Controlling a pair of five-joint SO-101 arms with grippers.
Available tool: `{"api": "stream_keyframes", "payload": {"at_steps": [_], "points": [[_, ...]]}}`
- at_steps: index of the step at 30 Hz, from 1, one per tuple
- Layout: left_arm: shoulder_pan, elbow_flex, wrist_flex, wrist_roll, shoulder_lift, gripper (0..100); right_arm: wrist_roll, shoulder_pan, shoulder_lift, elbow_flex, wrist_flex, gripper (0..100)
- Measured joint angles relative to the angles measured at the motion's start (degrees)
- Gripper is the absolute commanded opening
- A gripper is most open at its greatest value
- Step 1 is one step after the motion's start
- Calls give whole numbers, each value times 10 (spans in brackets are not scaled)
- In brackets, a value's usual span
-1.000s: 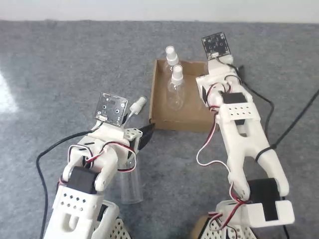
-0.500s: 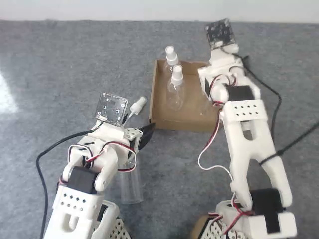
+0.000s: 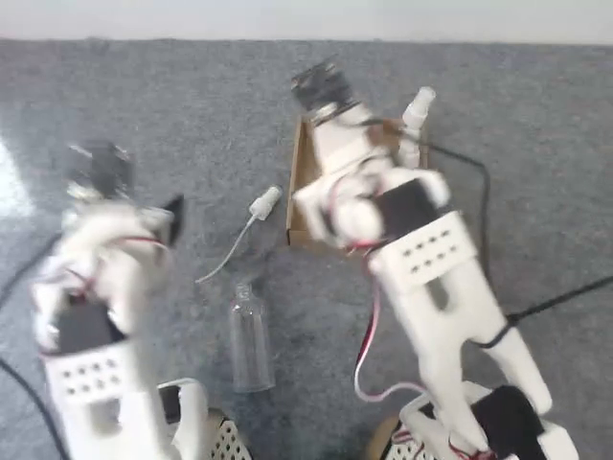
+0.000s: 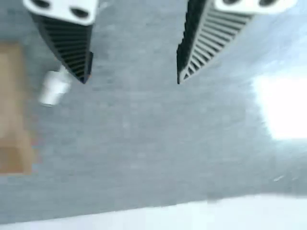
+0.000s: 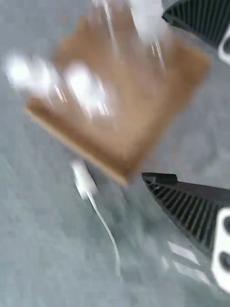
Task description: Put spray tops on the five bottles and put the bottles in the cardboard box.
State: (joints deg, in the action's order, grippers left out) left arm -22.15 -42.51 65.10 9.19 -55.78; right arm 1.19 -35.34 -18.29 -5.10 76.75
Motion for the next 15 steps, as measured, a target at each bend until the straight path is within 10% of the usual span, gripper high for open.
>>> {"api": "stream_keyframes", "payload": {"at_steps": [8, 15], "points": [[-139, 339, 120, 37, 308, 261, 264, -181, 117, 1, 52, 399], [-196, 484, 134, 39, 456, 261, 297, -258, 224, 1, 50, 399]]}}
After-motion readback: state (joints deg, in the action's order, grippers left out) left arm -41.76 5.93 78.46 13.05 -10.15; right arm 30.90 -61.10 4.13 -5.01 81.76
